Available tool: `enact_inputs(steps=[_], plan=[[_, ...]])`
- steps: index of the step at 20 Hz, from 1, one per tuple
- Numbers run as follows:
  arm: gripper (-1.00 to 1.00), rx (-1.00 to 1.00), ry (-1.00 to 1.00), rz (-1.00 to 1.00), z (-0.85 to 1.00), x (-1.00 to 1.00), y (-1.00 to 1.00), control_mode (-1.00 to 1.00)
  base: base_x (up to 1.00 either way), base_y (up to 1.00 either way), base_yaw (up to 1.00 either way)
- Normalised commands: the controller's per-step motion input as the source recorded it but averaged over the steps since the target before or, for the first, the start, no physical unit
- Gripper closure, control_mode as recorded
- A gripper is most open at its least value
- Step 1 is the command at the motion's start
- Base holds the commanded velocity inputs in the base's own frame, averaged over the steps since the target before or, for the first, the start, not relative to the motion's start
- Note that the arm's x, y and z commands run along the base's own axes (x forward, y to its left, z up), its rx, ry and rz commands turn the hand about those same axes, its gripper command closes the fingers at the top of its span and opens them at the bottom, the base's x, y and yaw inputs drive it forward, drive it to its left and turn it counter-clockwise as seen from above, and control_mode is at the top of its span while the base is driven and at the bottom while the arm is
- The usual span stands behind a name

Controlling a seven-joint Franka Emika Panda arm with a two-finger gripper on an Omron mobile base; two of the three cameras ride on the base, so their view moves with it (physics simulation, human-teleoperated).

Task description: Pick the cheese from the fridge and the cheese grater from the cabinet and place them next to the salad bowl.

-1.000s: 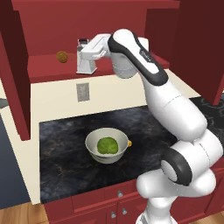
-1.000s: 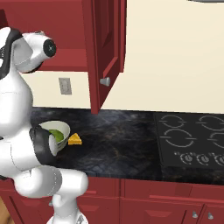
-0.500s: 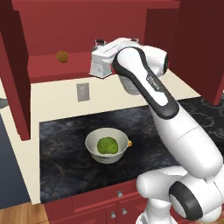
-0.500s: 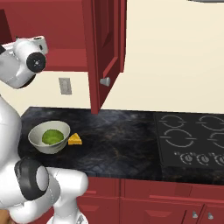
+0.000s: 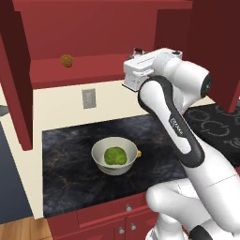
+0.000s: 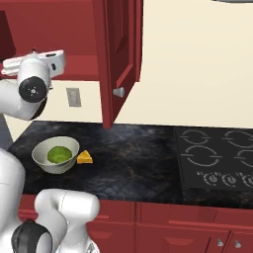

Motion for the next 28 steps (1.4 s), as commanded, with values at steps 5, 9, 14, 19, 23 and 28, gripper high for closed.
enact_inputs(steps=[5,9,14,19,23,28], plan=[[1.0,-0.01,0.0,-0.17,-0.03,-0.73,-0.94,-1.0,0.0,0.0,0.0],[1.0,-0.07,-0.05,-0.18,-0.25,-1.0,-0.71,-1.0,0.0,0.0,0.0],[1.0,-0.14,-0.01,-0.17,-0.74,-0.86,-0.48,-1.0,0.0,0.0,0.0],[1.0,-0.03,0.02,-0.01,-0.53,-0.04,-0.23,-1.0,0.0,0.0,0.0],[1.0,-0.02,0.05,0.01,-0.67,0.0,0.01,-1.0,0.0,0.0,0.0],[1.0,-0.02,0.0,0.06,-0.49,0.0,0.57,-1.0,0.0,0.0,0.0]])
